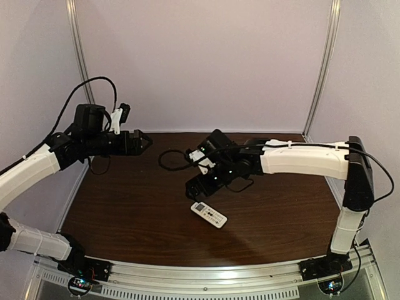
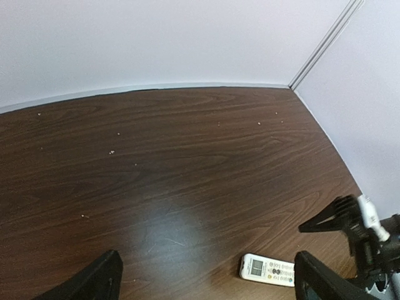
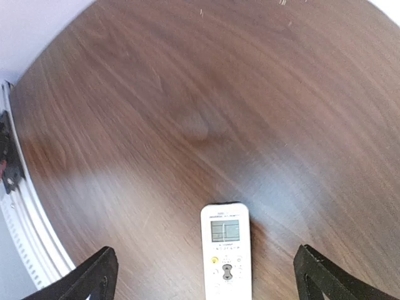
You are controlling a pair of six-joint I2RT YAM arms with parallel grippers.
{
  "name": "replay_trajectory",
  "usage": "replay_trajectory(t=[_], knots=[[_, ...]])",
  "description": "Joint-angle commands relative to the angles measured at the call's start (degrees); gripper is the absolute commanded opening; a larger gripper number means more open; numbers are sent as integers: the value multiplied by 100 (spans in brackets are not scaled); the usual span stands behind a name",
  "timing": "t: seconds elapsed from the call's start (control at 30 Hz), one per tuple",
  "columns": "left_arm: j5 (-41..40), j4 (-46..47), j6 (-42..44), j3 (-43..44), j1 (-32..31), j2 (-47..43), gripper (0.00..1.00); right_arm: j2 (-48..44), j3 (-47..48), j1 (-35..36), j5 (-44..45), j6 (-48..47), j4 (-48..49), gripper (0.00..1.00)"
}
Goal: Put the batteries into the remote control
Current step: Reset both arms
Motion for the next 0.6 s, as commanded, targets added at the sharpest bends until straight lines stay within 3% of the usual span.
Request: replay_trajectory(t=[0.0, 0.27, 0.57], knots=[[-139, -345, 214, 713, 67, 333, 97, -1028, -612, -376, -39, 272, 834, 100], [261, -280, 435, 968, 71, 936, 97, -2881, -2647, -1536, -220, 901, 2458, 100], [709, 552, 313, -260, 71, 1141, 97, -4113, -4920, -2203, -179, 1264, 3860, 100]])
